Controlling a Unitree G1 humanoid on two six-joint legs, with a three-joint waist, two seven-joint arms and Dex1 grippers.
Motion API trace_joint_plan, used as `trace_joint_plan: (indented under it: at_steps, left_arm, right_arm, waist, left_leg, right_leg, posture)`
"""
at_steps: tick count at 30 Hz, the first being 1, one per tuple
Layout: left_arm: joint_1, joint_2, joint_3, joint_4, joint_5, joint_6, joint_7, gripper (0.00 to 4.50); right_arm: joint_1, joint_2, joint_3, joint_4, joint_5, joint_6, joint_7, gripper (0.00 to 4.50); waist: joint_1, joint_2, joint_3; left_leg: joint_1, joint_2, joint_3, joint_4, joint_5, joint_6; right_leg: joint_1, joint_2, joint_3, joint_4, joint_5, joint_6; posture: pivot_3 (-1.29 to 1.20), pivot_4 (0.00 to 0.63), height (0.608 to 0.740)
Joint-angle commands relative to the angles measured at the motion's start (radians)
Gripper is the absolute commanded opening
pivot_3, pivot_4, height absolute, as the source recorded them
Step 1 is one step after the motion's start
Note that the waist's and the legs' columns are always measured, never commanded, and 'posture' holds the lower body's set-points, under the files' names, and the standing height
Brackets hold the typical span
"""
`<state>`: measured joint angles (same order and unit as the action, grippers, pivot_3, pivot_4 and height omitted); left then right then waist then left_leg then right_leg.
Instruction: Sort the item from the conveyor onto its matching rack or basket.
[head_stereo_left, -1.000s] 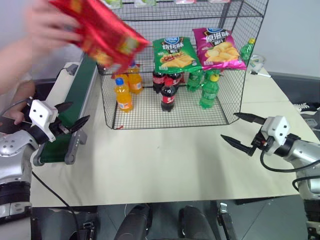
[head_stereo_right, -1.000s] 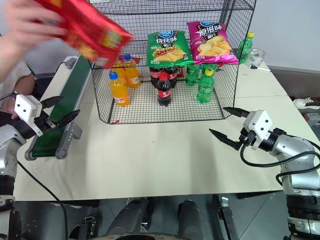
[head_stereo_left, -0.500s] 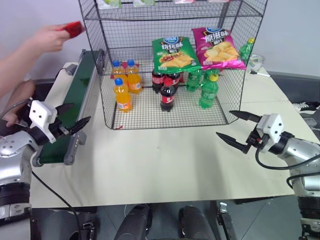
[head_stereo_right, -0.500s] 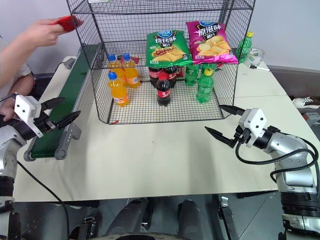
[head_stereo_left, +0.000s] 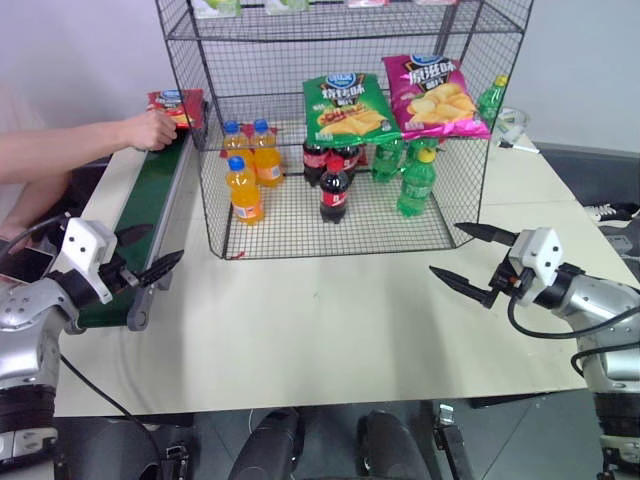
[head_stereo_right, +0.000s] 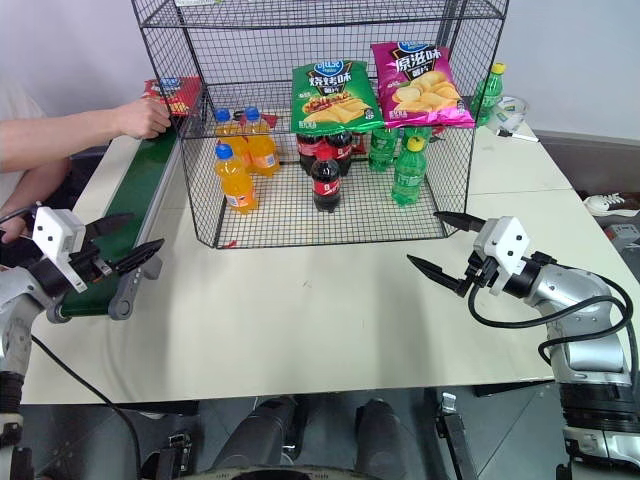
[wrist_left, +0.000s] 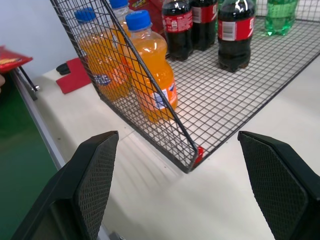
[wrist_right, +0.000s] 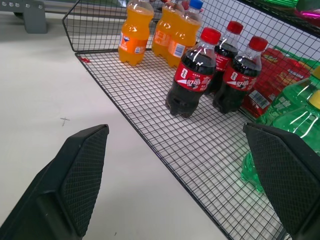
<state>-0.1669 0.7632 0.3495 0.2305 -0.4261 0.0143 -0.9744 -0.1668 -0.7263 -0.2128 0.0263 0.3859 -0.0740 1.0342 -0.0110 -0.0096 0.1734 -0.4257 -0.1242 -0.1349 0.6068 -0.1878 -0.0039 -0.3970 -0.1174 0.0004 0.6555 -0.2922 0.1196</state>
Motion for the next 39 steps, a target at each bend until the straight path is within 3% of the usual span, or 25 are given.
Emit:
trace_joint_plan:
  at_steps: [1, 20, 39]
  left_arm:
    - [0.021, 0.008, 0.054, -0.052, -0.024, -0.015, 0.009, 3.99]
    - [0.126, 0.012, 0.105, -0.135, -0.019, -0.032, 0.045, 3.99]
    - [0.201, 0.003, 0.143, -0.114, 0.116, -0.249, 0.175, 3.99]
  right_arm:
    - [-0.015, -0.012, -0.009, -0.025, 0.015, 0.0, 0.011, 4.5]
    - [-0.069, 0.013, 0.031, 0.006, 0.009, 0.011, 0.037, 4.5]
    - [-0.153, 0.051, 0.078, 0.06, 0.0, 0.002, 0.053, 4.5]
  waist:
    - [0.0, 0.0, 0.0]
    - [0.0, 0.0, 0.0]
    - [0.001, 0.001, 0.001]
  left_leg:
    - [0.0, 0.0, 0.0, 0.0, 0.0, 0.0]
    - [0.0, 0.0, 0.0, -0.001, 0.0, 0.0]
    - [0.0, 0.0, 0.0, -0.002, 0.0, 0.0]
  right_leg:
    - [0.0, 0.0, 0.0, 0.0, 0.0, 0.0]
    - [0.0, 0.0, 0.0, 0.0, 0.0, 0.0]
    - [-0.001, 0.0, 0.0, -0.002, 0.0, -0.001]
  posture:
    - [0.0, 0.15, 0.74]
    - [0.0, 0.15, 0.74]
    - [0.0, 0.15, 0.74]
